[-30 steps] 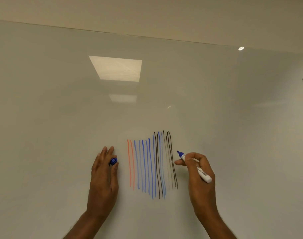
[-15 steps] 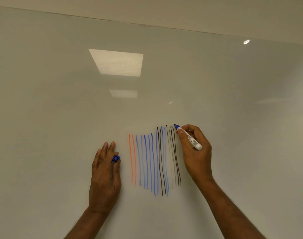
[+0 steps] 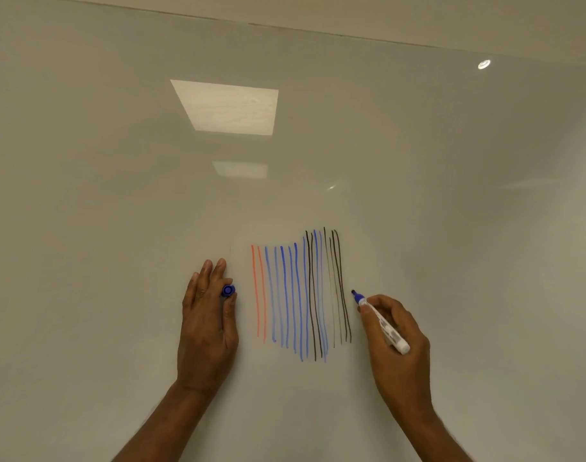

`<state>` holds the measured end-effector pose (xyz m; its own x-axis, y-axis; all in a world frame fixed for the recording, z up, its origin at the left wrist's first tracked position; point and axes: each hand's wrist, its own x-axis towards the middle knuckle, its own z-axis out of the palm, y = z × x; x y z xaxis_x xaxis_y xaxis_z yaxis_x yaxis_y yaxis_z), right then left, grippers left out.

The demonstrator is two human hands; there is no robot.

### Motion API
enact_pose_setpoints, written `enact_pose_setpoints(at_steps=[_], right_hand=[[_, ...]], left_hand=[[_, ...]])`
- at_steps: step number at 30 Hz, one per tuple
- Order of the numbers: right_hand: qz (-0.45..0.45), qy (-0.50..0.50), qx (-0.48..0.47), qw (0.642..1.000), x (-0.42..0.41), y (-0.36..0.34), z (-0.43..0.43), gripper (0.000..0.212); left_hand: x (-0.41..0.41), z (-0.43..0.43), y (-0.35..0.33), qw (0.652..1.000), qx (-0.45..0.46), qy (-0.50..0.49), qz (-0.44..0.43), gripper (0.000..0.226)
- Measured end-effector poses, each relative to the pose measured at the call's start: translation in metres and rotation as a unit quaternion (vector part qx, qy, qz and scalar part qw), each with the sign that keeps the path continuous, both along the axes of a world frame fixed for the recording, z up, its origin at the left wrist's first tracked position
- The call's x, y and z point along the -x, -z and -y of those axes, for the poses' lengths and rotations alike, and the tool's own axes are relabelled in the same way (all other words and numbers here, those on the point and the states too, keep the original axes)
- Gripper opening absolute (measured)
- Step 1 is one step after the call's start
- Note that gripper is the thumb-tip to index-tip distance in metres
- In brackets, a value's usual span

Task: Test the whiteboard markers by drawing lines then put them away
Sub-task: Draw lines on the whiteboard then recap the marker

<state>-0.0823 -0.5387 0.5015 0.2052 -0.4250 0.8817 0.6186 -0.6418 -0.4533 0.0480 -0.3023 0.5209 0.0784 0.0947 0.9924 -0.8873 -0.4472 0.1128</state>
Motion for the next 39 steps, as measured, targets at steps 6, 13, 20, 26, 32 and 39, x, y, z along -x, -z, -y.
enact_pose_setpoints(at_steps=[6,13,20,26,32,39], right_hand=[[-0.010,0.027,-0.036,0.999,0.007,0.056,0.005,0.023],[0.019,-0.033,-0.017,0.999,0.019,0.005,-0.005,0.017],[0.049,-0.041,0.021,0.998,0.001,-0.081,-0.016,0.024],[0.037,-0.004,0.028,0.999,-0.006,-0.074,-0.012,0.027],[0.022,-0.010,0.019,1.000,0.004,-0.019,-0.009,0.028],[-0.042,0.005,-0.014,0.999,0.008,0.046,0.003,0.055]], left_hand=[[-0.003,0.000,0.000,1.000,-0.005,-0.002,0.000,0.050],[-0.005,0.000,0.001,1.000,-0.003,-0.007,-0.009,0.052],[-0.003,0.001,0.001,1.000,-0.001,-0.016,-0.013,0.052],[-0.004,-0.001,0.001,1.000,-0.006,-0.017,-0.017,0.052],[-0.002,-0.001,0.000,1.000,-0.010,-0.013,0.001,0.050],[0.001,-0.003,-0.001,1.000,-0.015,0.016,-0.022,0.051]])
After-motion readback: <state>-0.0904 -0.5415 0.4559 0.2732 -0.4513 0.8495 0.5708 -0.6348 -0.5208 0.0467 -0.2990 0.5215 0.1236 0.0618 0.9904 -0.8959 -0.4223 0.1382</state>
